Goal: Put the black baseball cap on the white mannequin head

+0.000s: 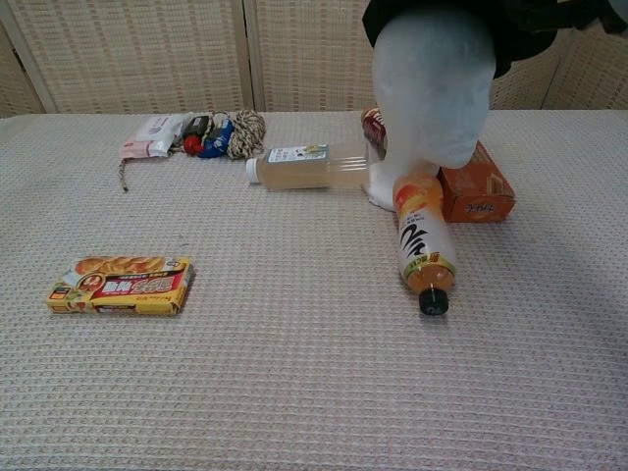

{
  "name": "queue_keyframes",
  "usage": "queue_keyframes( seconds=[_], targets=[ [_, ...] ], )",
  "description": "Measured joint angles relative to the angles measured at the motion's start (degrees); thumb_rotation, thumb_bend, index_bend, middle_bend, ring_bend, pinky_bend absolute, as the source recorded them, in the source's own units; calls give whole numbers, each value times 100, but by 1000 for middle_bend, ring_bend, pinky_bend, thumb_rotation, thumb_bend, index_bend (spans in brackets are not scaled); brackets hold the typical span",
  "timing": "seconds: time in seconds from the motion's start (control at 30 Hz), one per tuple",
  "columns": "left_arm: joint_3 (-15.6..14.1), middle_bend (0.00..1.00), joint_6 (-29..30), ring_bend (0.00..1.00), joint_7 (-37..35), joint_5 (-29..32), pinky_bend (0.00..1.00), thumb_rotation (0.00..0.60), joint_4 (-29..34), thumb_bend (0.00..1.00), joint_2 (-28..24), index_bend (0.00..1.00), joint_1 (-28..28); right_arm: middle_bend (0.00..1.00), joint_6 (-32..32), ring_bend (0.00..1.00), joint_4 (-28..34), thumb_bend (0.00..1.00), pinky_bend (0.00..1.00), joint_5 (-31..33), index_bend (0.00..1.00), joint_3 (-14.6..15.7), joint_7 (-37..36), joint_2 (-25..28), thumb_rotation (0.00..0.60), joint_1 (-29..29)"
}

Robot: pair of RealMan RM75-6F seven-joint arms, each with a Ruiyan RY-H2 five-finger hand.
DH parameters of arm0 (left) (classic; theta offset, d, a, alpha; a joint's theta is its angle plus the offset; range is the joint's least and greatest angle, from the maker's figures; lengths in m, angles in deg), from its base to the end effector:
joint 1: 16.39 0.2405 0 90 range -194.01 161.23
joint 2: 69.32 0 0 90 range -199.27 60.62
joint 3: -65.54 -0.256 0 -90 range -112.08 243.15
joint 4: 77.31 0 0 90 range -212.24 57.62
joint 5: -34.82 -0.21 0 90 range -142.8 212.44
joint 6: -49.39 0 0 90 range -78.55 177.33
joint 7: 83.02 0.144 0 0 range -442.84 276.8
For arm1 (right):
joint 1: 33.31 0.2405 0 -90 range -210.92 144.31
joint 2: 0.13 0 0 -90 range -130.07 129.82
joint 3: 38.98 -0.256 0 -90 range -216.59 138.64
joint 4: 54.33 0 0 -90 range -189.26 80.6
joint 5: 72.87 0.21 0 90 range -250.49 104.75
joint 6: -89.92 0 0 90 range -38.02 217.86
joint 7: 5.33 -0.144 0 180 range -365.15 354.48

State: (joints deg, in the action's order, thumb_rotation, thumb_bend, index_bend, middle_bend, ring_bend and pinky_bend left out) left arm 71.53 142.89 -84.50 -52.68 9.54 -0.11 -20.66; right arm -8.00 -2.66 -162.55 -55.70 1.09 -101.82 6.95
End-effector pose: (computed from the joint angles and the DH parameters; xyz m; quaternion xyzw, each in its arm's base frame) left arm -0.3079 0.1872 0.1650 -0.5522 -0.3314 -0.4551 0.6149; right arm -0.1483 -0.3606 0.0654 0.5424 -0.0760 0.6242 0.5572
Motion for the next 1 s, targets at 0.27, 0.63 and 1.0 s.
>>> queue_keyframes(
  seconds=[0.27,0.63,1.0],
  targets=[
    [11,124,-27,85,-8,26,259,600,5,172,-5,196,-7,1000,24,1000,-412,493,1000,-167,787,283,-128,-286,600,-49],
    [7,123,-45,87,-1,28,267,600,20,171,-9,194,-10,987,28,999,-195,156,1000,-185,0,462,-70,8,600,-338],
    [-19,123,-18,87,-6,-25,269,600,65,171,-35,190,4,639,-37,751,1743,69,1000,-272,0,1004,502,1221,600,-1222]
  ],
)
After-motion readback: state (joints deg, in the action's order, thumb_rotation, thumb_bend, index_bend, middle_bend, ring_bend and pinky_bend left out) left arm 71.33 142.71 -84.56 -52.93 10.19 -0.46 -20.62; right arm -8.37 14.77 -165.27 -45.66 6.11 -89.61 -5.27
